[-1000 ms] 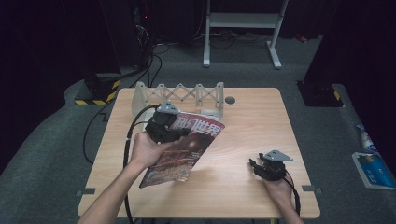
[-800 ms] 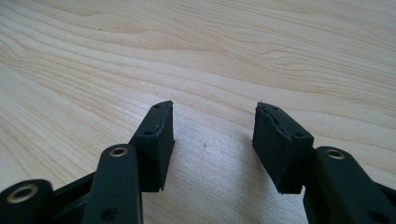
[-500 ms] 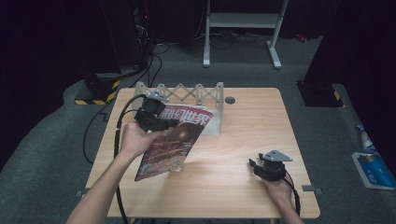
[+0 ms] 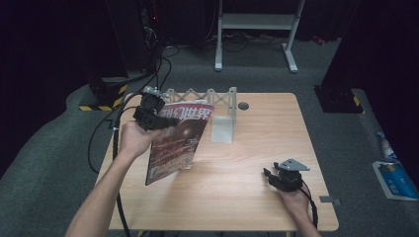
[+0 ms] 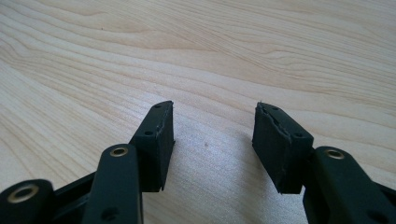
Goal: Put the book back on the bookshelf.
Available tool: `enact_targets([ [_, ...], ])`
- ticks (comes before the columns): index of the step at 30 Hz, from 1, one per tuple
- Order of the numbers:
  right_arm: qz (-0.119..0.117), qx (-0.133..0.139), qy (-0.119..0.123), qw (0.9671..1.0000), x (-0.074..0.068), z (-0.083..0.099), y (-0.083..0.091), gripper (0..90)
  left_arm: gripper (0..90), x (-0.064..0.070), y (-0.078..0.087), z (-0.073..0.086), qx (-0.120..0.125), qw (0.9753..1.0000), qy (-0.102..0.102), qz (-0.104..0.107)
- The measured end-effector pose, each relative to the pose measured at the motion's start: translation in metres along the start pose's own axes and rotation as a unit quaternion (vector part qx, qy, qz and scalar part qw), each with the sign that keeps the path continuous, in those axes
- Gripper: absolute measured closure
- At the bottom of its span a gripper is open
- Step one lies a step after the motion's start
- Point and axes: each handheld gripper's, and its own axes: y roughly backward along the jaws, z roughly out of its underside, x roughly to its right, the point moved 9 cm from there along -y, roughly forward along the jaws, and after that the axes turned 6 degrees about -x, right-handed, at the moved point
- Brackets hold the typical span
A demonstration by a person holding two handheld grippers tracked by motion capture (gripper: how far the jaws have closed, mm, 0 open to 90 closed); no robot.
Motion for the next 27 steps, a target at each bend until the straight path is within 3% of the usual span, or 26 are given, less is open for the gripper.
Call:
enact_targets([
  [8, -0.001, -0.001, 0.000, 1.0000, 0.000, 0.000, 0.000, 48.0, 83.0, -0.024, 0.007, 0.000, 0.005, 0.9993, 0.028, -0.022],
  [16, -0.001, 0.000, -0.001, 1.0000, 0.000, 0.000, 0.000, 48.0, 82.9, -0.053, 0.012, 0.002, -0.003, 0.9968, 0.055, -0.058],
  [27, 0.001, 0.000, 0.001, 1.0000, 0.000, 0.000, 0.000, 47.8, 82.9, -0.076, 0.019, -0.003, 0.000, 0.9934, 0.080, -0.083],
])
